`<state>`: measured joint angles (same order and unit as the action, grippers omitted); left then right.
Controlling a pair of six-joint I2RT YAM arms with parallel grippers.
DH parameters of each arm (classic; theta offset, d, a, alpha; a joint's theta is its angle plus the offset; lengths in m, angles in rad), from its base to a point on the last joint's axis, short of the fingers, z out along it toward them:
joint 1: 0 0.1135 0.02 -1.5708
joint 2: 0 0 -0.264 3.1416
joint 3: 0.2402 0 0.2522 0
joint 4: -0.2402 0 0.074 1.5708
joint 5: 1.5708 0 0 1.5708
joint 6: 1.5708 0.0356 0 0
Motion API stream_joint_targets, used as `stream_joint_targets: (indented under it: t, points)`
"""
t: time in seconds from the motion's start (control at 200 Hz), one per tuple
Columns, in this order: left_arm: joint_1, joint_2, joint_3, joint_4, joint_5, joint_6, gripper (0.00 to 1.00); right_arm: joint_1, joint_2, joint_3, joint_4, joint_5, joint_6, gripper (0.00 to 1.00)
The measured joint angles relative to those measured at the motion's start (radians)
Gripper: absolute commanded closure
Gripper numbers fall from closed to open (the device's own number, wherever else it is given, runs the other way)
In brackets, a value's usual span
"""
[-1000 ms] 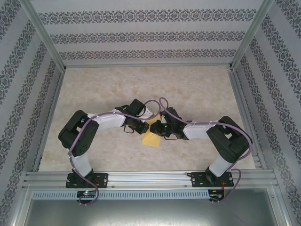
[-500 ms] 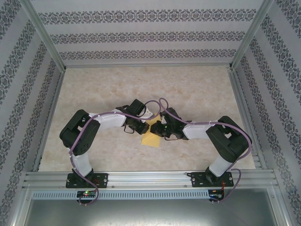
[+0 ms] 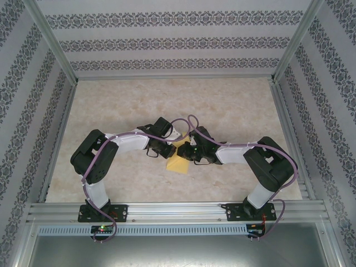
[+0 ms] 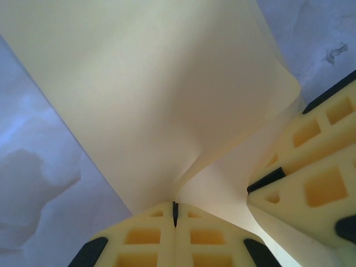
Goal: Fold a paper plane with a square sheet of paper (fold left side to right side)
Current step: Fold the triangle a second time at the center of the table.
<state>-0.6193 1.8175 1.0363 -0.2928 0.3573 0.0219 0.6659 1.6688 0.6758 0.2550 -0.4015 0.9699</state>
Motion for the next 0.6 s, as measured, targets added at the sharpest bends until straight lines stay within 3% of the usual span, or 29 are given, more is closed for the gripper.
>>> stream_joint_targets:
  t: [0.604]
  points:
    - [0.0,-0.006,-0.009,0.001,-0.004,0.0,1.0,0.011,0.042,0.025,-0.039,0.001,-0.012,0.87]
